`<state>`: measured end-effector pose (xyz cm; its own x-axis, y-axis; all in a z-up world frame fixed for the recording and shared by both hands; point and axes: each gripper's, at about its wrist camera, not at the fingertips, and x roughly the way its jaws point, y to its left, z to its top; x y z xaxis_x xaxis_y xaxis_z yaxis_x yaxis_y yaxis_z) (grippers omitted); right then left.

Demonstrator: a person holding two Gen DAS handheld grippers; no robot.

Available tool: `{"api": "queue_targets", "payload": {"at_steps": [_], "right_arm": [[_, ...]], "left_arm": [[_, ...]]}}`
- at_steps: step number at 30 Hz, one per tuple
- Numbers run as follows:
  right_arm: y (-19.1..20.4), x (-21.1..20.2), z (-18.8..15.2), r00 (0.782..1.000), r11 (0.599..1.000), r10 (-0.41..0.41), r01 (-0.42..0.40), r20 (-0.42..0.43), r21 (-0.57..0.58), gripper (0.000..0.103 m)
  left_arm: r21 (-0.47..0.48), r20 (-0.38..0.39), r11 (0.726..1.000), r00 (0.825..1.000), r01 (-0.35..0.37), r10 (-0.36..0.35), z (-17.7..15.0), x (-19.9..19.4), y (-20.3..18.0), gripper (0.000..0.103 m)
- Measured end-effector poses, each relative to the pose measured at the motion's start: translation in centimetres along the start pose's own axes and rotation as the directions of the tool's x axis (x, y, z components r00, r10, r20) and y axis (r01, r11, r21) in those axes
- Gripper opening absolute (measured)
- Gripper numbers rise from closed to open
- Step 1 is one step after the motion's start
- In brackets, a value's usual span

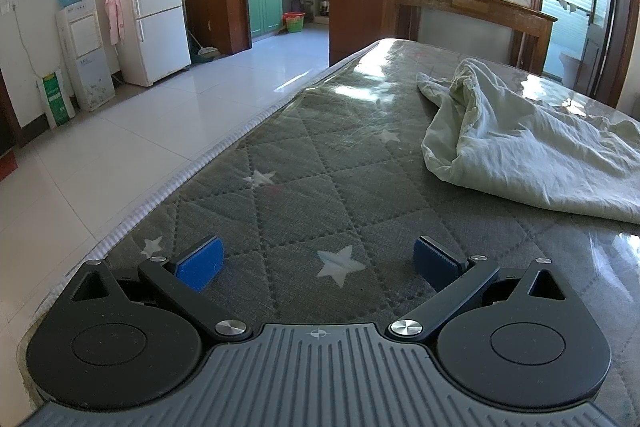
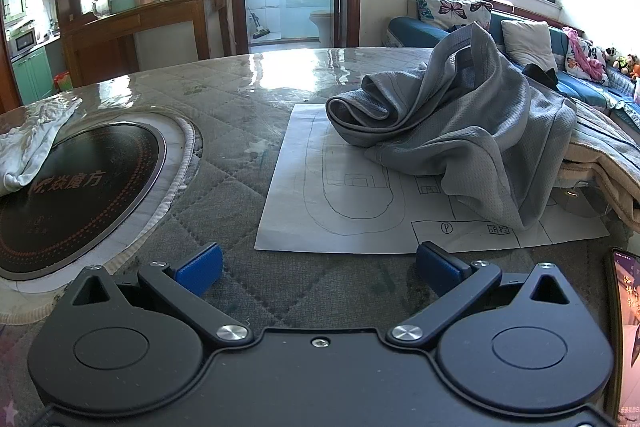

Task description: Fold clothes

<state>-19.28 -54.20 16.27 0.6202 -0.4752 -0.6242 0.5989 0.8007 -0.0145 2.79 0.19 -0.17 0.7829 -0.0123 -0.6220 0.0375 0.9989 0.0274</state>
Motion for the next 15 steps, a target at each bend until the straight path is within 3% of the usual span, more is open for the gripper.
{"api": "queue_targets", "payload": {"at_steps": [15], "right_arm": [[-0.10, -0.03, 0.06, 1.000, 1.000, 0.001, -0.001, -0.001, 0.000, 0.103]], "left_arm": [[-0.001, 0.001, 1.000, 1.000, 0.002, -0.002, -0.21, 0.11, -0.49, 0.103]]}}
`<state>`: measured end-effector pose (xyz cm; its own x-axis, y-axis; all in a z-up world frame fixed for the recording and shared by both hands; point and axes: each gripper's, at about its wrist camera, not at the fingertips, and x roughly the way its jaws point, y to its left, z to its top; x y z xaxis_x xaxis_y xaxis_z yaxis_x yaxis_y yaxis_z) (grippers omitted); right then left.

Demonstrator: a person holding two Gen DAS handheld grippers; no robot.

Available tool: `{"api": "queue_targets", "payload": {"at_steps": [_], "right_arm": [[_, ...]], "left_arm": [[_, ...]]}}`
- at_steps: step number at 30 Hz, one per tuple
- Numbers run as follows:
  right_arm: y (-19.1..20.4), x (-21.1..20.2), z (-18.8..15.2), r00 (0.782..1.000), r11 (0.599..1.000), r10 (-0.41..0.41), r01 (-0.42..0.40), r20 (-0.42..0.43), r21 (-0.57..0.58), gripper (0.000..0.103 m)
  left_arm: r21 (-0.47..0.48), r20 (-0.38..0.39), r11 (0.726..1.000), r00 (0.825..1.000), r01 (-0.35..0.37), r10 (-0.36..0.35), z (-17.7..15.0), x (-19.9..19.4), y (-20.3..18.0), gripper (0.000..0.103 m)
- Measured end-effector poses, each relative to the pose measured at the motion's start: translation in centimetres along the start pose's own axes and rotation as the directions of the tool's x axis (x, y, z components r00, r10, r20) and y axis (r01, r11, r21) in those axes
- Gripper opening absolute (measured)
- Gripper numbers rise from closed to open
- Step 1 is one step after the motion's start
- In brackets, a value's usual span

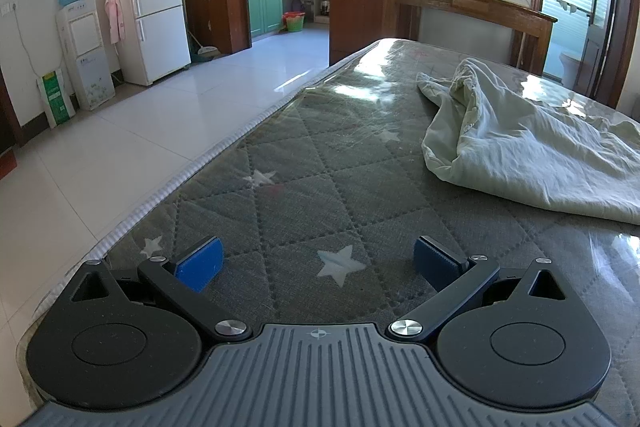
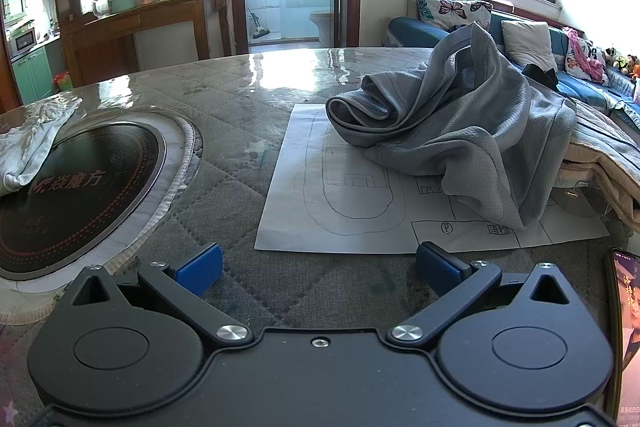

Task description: Fold clothes

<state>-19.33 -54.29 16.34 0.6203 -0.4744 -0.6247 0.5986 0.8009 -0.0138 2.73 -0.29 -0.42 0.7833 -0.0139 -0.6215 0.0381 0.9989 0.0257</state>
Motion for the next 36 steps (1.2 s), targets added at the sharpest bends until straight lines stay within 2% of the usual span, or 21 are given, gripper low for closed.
{"api": "queue_targets", "payload": {"at_steps": [36], "right_arm": [[0.05, -0.12, 0.00, 1.000, 1.000, -0.002, 0.002, 0.001, -0.002, 0.103]], "left_arm": [[0.000, -0.001, 1.000, 1.000, -0.001, 0.001, 0.21, -0.03, -0.30, 0.103]]}}
